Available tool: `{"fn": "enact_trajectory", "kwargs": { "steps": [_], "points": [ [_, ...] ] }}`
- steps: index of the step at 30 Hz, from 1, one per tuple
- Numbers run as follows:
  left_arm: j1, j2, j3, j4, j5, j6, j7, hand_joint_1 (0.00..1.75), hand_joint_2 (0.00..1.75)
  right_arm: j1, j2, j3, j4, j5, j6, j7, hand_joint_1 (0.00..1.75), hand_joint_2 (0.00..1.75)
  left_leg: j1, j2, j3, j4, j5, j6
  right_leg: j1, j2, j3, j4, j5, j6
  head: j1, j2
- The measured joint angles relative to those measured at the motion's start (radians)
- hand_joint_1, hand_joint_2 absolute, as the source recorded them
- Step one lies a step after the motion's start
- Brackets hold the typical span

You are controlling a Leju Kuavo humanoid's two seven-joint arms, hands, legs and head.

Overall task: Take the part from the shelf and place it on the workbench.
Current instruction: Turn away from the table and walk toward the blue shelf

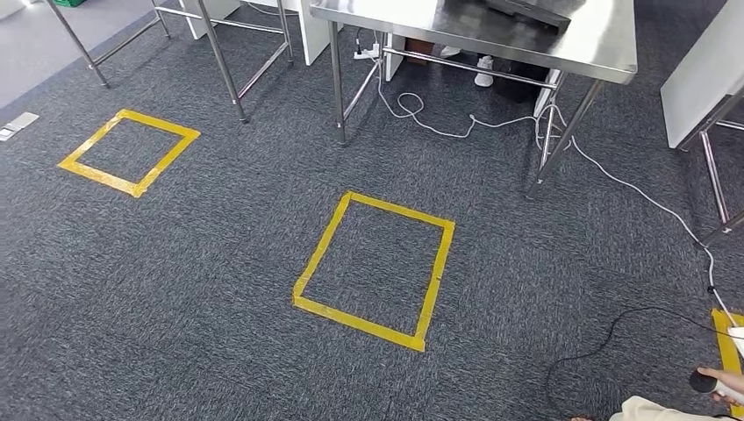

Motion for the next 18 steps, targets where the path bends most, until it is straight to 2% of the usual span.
{"fn": "enact_trajectory", "kwargs": {
  "steps": [1, 2, 3, 4, 5, 7, 8, 9, 10, 12, 13, 14, 15, 16, 18],
  "points": [
    [0.0, 0.0, 0.0, 0.0, 0.0, 0.0, 0.0, 0.0, 0.0, 0.0, -0.001, 0.0, 0.0, 0.0, 0.0, 0.0, 0.0, 0.0, 0.003, -0.011, -0.001, 0.002, 0.0, -0.005, -0.006, 0.011, 0.033, -0.07, 0.031, 0.014, 0.0, 0.0],
    [0.0, -0.001, 0.0, 0.0, 0.0, 0.0, -0.001, 0.0, 0.0, 0.001, -0.001, 0.0, 0.0, 0.0, 0.0, 0.0, 0.0, 0.0, 0.003, -0.021, -0.003, 0.007, -0.001, -0.011, -0.01, 0.028, 0.062, -0.137, 0.057, 0.021, 0.002, 0.0],
    [0.0, -0.001, 0.0, 0.0, 0.0, 0.0, -0.001, 0.0, 0.0, 0.001, -0.002, 0.0, 0.001, 0.0, 0.0, 0.0, 0.0, 0.0, 0.002, -0.029, -0.007, 0.012, -0.002, -0.018, -0.012, 0.041, 0.083, -0.188, 0.075, 0.021, 0.002, 0.0],
    [0.0, -0.001, 0.0, 0.0, 0.0, 0.0, -0.002, 0.0, 0.0, 0.0, -0.002, 0.0, 0.001, 0.0, 0.0, 0.0, 0.0, 0.0, 0.001, -0.036, -0.011, 0.015, -0.002, -0.025, -0.012, 0.052, 0.092, -0.214, 0.082, 0.016, 0.002, 0.0],
    [0.0, -0.001, 0.0, 0.0, -0.001, 0.0, -0.002, 0.0, 0.0, 0.0, -0.003, 0.0, 0.002, -0.001, 0.0, 0.0, 0.0, 0.0, 0.002, -0.042, -0.015, 0.017, -0.001, -0.032, -0.009, 0.052, 0.091, -0.219, 0.083, 0.007, 0.002, 0.0],
    [0.001, 0.0, 0.0, 0.0, -0.001, 0.0, -0.003, 0.0, 0.0, -0.001, -0.002, 0.0, 0.002, -0.001, 0.0, 0.001, 0.0, 0.0, 0.006, -0.051, -0.02, 0.018, 0.0, -0.043, -0.014, 0.035, 0.096, -0.222, 0.088, -0.009, 0.001, 0.0],
    [0.001, 0.0, 0.0, 0.0, -0.001, 0.0, -0.003, 0.0, 0.0, -0.002, -0.002, -0.001, 0.002, -0.002, 0.0, 0.001, 0.0, 0.0, 0.008, -0.048, -0.025, 0.024, -0.003, -0.048, -0.018, 0.028, 0.1, -0.224, 0.091, -0.015, 0.001, 0.0],
    [0.001, 0.0, 0.0, 0.0, -0.002, 0.0, -0.003, 0.0, 0.0, -0.002, -0.002, -0.001, 0.002, -0.002, 0.0, 0.002, 0.0, 0.0, 0.009, -0.034, -0.033, 0.042, -0.015, -0.052, -0.022, 0.02, 0.102, -0.227, 0.094, -0.022, -0.002, 0.0],
    [0.001, -0.001, 0.0, 0.0, -0.002, 0.0, -0.003, 0.0, 0.0, -0.001, -0.001, -0.001, 0.002, -0.002, 0.0, 0.002, 0.0, 0.0, 0.01, -0.015, -0.051, 0.08, -0.039, -0.056, -0.023, 0.012, 0.103, -0.227, 0.094, -0.027, -0.005, 0.0],
    [0.001, -0.002, 0.0, 0.001, -0.002, 0.0, -0.004, 0.0, 0.0, 0.0, -0.001, -0.002, 0.002, -0.002, 0.0, 0.004, 0.0, 0.0, 0.015, 0.018, -0.106, 0.198, -0.102, -0.067, -0.018, -0.007, 0.104, -0.228, 0.093, -0.036, -0.011, 0.0],
    [0.001, -0.002, 0.0, 0.001, -0.002, 0.0, -0.004, 0.0, 0.0, 0.001, -0.001, -0.003, 0.002, -0.002, 0.0, 0.005, 0.0, 0.0, 0.019, 0.025, -0.136, 0.258, -0.126, -0.072, -0.017, -0.017, 0.104, -0.227, 0.092, -0.038, -0.011, 0.0],
    [0.001, -0.002, 0.0, 0.001, -0.002, 0.0, -0.004, 0.0, 0.0, 0.001, -0.002, -0.003, 0.002, -0.002, 0.0, 0.006, 0.0, 0.0, 0.024, 0.029, -0.153, 0.291, -0.132, -0.076, -0.016, -0.026, 0.104, -0.227, 0.092, -0.038, -0.011, 0.0],
    [0.002, -0.002, 0.0, 0.001, -0.002, 0.0, -0.004, 0.0, 0.0, 0.0, -0.002, -0.004, 0.002, -0.002, 0.0, 0.006, 0.0, 0.0, 0.028, 0.032, -0.155, 0.292, -0.121, -0.08, -0.016, -0.034, 0.105, -0.227, 0.091, -0.038, -0.011, 0.0],
    [0.002, -0.002, 0.0, 0.001, -0.002, 0.0, -0.004, 0.0, 0.0, -0.001, -0.002, -0.004, 0.002, -0.002, 0.0, 0.006, 0.0, 0.0, 0.033, 0.038, -0.137, 0.256, -0.094, -0.083, -0.017, -0.042, 0.107, -0.227, 0.089, -0.036, -0.011, 0.0],
    [0.001, -0.002, 0.0, 0.001, -0.002, 0.001, -0.004, 0.0, 0.0, -0.002, -0.002, -0.005, 0.002, -0.002, -0.001, 0.007, 0.0, 0.0, 0.039, 0.068, -0.067, 0.125, -0.034, -0.09, -0.017, -0.056, 0.112, -0.227, 0.083, -0.028, -0.012, 0.0]
  ]
}}
